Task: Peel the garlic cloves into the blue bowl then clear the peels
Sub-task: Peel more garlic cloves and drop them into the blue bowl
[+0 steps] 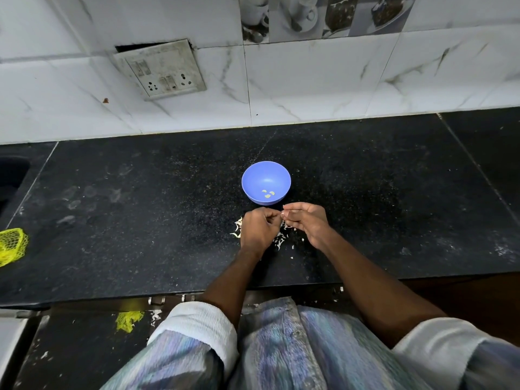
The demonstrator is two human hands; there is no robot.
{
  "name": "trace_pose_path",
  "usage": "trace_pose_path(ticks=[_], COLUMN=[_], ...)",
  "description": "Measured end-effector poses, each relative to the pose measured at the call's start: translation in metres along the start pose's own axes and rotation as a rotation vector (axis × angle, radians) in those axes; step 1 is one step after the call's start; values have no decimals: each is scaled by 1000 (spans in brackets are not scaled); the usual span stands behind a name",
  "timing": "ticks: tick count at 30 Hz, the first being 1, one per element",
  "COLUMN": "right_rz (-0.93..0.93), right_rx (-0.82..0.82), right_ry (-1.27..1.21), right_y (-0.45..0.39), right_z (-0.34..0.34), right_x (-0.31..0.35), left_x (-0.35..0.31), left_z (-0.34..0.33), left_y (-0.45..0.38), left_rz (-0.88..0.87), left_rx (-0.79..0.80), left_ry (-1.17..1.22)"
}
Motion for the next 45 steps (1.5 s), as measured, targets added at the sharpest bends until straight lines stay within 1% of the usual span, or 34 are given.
trace_pose_path(ticks=[2,8,11,14,20,24,30,32,37,41,45], right_rz=[10,24,22,28,30,31,10,7,-7,-4,-33], right_rx=[-18,-45,-37,-37,-58,-70,-79,-69,-60,-46,-32], right_ry=[16,36,19,-11,20,23,-21,-58,-84,-29,63], right_y=[-1,-6,-6,-7,-10,-10,-9,-8,-5,-3,0], right_z=[0,0,-1,-1,-6,-8,-7,-7,-7,-8,-8], right_x=[1,1,1,4,3,4,3,4,3,3,4], left_x=[1,-2,-2,0,4,1,2,1,-3,-1,-4], left_z=[-2,1,1,-1,-3,0,0,1,2,2,5], left_y=[-1,-3,-4,-6,-6,-6,-2,-1,2,3,5], left_rz=[-11,-34,-15,-23,-19,-37,82,82,47,34,46], left_rx=[-4,13,-13,-1,-3,-47,-35,-24,-8,-17,-8], left_ry=[-51,33,45,46,17,59,165,177,108,39,37])
Point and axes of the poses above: each hand's wrist, its own y-axis away from the middle knuckle, its own z-axis out of the back of the hand, x = y × z, the point moved 1 cm from there along -y, towards the middle knuckle
